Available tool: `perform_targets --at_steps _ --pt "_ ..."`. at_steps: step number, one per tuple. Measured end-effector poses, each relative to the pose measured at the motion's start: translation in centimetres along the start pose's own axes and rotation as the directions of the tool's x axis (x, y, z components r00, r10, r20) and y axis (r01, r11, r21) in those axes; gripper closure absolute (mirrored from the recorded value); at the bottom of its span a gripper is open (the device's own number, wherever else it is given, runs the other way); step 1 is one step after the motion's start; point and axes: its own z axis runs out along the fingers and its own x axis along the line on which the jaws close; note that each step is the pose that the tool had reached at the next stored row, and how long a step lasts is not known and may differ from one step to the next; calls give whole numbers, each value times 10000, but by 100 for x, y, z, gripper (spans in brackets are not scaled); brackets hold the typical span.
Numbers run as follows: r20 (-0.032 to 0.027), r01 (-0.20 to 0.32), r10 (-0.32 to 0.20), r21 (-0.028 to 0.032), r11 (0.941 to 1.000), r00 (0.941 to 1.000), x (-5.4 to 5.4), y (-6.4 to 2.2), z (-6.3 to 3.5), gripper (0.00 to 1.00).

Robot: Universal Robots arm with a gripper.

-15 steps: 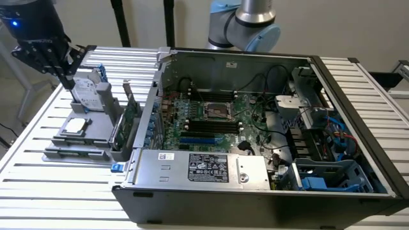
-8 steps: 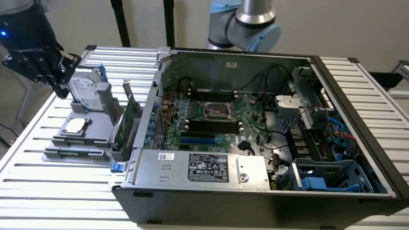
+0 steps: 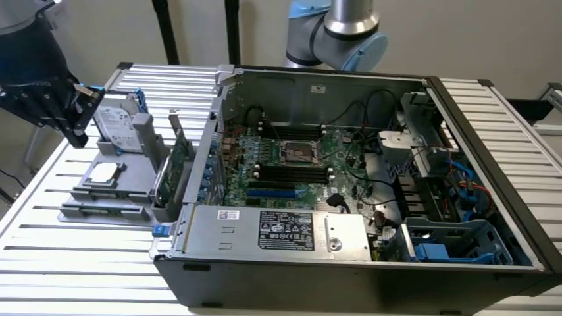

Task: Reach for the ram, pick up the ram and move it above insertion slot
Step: 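Reach for the ram, then pick up the ram and move it above insertion slot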

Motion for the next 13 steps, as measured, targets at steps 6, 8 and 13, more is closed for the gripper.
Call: perform_targets --at_steps 6,8,13 --pt "-60 41 -41 2 10000 10000 1 -34 0 89" --pt "-75 322 -322 5 9995 9995 1 -35 -1 89" --pt "-109 1232 -1232 6 9924 9923 0 -35 0 89"
